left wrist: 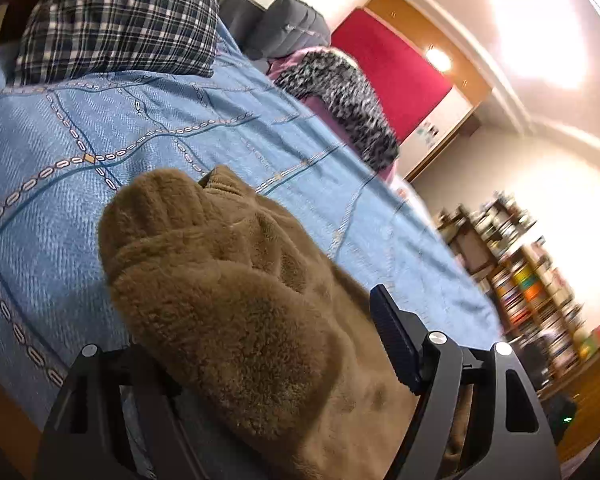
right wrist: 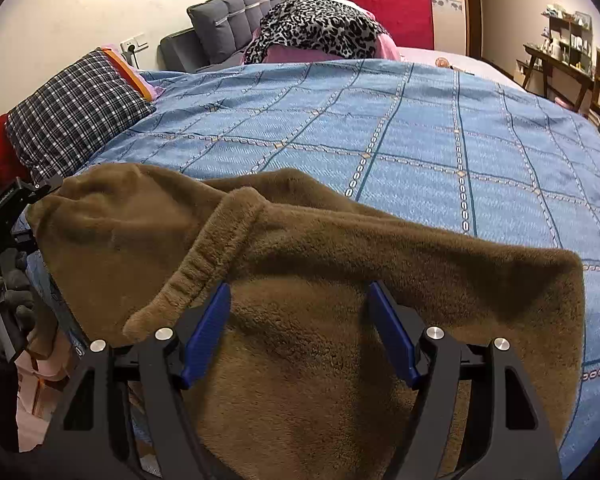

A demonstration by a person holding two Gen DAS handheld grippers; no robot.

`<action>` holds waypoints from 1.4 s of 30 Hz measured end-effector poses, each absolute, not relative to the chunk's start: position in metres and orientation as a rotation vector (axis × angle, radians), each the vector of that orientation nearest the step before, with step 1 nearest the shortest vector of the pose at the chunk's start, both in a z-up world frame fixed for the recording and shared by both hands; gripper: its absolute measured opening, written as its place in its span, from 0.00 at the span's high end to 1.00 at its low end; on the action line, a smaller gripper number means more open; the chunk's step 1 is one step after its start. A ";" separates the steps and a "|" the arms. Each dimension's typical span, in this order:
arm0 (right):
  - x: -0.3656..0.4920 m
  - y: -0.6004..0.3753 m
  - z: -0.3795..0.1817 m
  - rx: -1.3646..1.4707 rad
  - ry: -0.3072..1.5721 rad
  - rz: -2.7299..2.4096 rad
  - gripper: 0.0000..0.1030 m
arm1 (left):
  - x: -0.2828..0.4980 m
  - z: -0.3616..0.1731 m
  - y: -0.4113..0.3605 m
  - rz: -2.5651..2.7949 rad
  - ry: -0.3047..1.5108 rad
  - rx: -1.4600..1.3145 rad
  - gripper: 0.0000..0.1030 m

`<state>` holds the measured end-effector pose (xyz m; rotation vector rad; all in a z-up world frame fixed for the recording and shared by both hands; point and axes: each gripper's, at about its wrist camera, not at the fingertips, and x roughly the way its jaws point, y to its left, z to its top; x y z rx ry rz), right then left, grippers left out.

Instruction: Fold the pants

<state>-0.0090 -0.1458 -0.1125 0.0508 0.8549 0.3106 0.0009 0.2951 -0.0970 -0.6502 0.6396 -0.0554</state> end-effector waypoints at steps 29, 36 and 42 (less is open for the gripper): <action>-0.036 -0.193 -0.094 0.165 0.740 0.271 0.29 | 0.004 0.024 0.172 -0.280 0.495 -0.445 0.85; -0.050 -0.235 -0.094 0.263 0.713 0.203 0.29 | -0.018 0.046 0.043 -0.471 0.495 -0.192 0.85; -0.067 -0.279 -0.095 0.339 0.691 0.124 0.29 | -0.032 0.008 -0.063 -0.627 0.599 -0.008 0.84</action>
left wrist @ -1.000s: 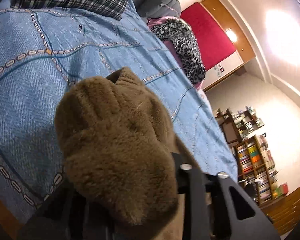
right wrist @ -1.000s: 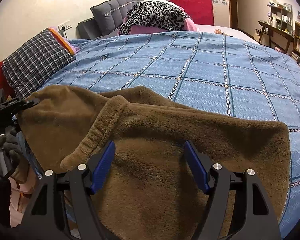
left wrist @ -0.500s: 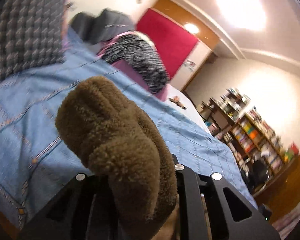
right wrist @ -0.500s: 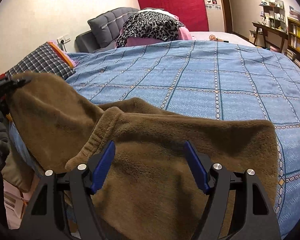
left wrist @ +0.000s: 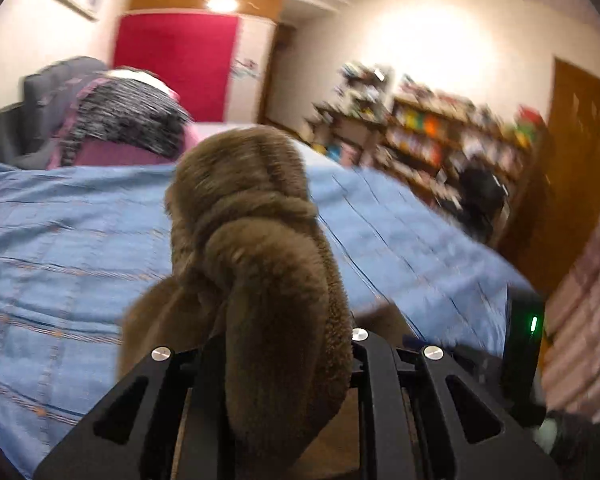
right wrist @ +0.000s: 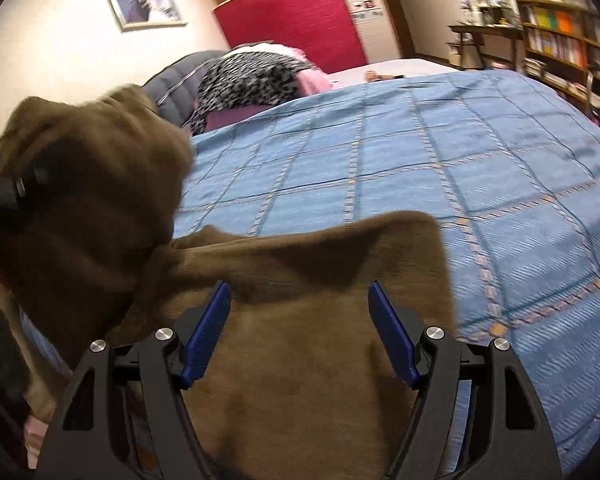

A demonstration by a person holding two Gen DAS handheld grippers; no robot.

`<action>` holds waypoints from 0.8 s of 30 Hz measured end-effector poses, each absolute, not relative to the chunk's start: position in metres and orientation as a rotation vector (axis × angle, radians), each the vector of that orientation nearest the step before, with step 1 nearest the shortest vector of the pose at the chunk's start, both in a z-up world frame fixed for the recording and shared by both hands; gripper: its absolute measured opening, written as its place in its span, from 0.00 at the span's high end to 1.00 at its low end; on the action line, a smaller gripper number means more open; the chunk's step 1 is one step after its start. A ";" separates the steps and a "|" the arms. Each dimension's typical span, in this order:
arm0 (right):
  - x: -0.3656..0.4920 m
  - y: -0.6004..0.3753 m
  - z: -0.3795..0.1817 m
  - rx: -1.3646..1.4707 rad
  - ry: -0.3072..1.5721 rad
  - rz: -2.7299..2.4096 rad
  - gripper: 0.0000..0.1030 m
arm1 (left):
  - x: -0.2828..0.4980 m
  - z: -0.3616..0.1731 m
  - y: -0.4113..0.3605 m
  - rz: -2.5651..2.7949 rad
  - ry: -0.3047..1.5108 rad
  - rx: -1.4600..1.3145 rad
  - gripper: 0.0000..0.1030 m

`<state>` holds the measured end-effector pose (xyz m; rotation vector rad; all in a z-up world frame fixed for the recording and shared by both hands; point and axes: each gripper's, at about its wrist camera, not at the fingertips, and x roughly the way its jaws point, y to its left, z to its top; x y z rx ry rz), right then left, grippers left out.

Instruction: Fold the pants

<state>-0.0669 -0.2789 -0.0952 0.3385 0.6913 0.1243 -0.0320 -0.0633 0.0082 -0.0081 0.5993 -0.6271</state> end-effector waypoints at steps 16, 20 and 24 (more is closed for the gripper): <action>-0.104 -0.346 -0.092 0.534 0.646 0.101 0.29 | -0.044 -0.034 -0.120 -0.946 0.815 0.016 0.46; -0.103 -0.339 -0.085 0.590 0.652 0.228 0.29 | -0.029 -0.026 -0.092 -0.890 0.817 -0.078 0.43; -0.095 -0.328 -0.082 0.621 0.675 0.289 0.29 | -0.012 -0.029 -0.064 -0.776 0.802 -0.116 0.43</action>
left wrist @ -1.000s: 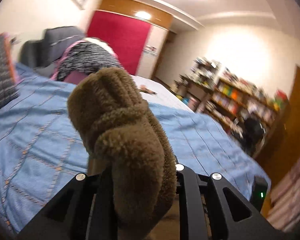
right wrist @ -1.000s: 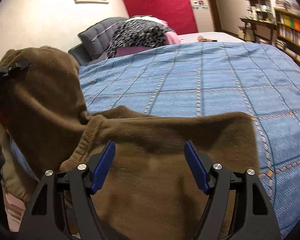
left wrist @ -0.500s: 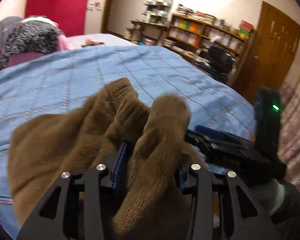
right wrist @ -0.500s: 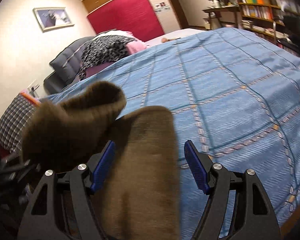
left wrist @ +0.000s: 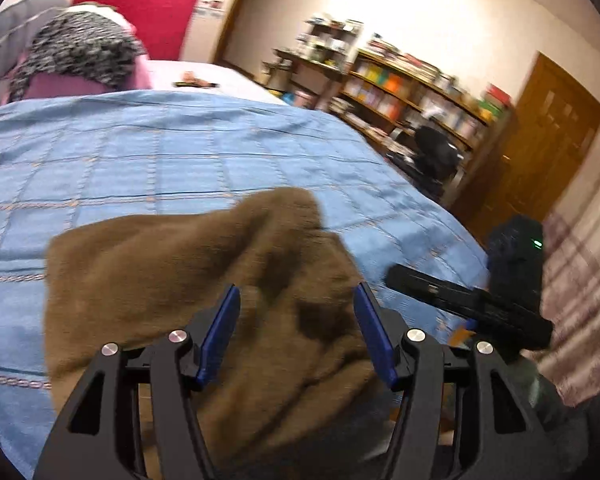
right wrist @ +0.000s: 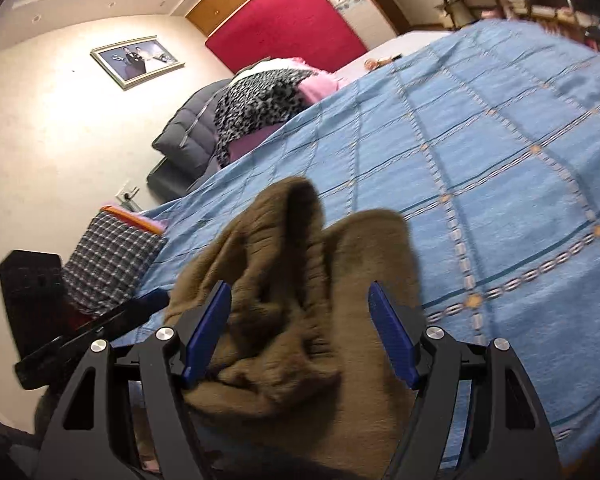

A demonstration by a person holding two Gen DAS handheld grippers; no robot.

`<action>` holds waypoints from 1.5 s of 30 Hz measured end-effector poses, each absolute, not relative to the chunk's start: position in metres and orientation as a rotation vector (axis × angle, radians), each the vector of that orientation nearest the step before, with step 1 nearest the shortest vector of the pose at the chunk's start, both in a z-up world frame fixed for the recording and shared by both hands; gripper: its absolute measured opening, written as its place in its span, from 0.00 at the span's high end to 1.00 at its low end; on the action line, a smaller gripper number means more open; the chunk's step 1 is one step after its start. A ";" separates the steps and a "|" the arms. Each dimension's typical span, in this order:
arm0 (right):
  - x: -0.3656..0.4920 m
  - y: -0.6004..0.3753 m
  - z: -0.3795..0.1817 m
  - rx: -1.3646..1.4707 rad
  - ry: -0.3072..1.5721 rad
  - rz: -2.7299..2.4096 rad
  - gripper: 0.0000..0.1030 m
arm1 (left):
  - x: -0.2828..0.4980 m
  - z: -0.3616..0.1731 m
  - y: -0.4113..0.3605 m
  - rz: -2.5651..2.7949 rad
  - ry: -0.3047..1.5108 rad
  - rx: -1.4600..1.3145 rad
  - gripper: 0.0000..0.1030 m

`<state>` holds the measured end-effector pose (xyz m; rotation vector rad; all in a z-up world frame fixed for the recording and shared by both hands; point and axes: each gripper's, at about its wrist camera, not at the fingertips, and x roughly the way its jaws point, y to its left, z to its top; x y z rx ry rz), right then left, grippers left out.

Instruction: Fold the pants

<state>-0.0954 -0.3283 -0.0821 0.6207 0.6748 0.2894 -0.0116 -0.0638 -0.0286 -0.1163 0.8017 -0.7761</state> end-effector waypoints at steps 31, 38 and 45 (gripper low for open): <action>-0.114 -0.304 -0.075 0.487 0.780 0.323 0.36 | -0.015 -0.089 -0.057 -0.777 0.843 -0.062 0.31; -0.067 -0.303 -0.115 0.583 0.894 0.339 0.36 | -0.014 -0.084 -0.050 -0.780 0.842 -0.115 0.31; -0.066 -0.300 -0.102 0.582 0.867 0.412 0.71 | -0.016 -0.076 -0.038 -0.761 0.836 -0.139 0.31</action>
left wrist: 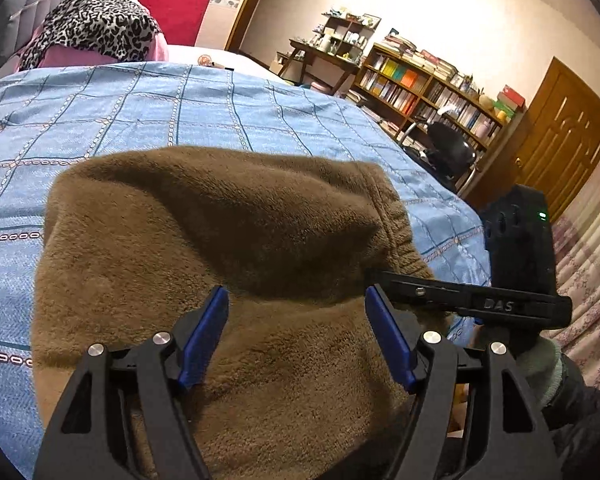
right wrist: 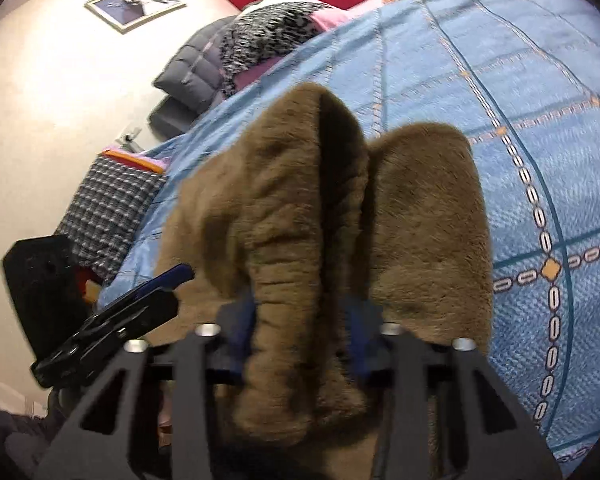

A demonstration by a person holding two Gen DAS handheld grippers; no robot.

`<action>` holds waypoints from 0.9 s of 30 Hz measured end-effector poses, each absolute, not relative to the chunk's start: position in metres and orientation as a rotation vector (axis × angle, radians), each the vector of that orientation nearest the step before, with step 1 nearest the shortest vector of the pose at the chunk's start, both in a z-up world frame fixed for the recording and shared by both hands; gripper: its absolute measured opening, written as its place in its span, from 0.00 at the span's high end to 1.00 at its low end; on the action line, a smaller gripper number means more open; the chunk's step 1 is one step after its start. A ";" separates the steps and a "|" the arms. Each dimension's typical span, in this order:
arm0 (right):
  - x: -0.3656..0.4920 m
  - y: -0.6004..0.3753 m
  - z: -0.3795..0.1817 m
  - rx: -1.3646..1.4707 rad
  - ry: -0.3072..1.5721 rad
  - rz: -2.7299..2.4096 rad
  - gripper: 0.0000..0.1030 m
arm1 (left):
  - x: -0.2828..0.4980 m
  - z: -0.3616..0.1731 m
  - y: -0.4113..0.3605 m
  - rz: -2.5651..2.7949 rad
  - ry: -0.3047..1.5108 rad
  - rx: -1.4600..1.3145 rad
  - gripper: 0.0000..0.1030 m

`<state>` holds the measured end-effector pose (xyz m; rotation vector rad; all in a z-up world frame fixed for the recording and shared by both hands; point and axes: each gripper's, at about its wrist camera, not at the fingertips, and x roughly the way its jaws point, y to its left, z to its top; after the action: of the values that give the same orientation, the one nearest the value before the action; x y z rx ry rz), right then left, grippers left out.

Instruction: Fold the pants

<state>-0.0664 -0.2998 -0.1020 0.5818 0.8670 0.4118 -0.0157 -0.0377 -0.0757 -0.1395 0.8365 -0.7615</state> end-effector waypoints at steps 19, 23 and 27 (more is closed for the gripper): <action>-0.113 -0.365 -0.110 0.656 0.845 0.251 0.55 | -0.033 -0.082 -0.061 -0.832 0.826 0.010 0.31; -0.117 -0.364 -0.079 0.542 0.767 0.216 0.44 | -0.030 -0.076 -0.057 -0.836 0.830 -0.026 0.31; -0.119 -0.361 -0.055 0.438 0.692 0.134 0.43 | -0.034 -0.064 -0.051 -0.833 0.806 -0.035 0.31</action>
<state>-0.1190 -0.3609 -0.0550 0.4385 0.6923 0.1344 -0.0338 -0.0514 -0.0642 -0.0349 0.8063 -0.8330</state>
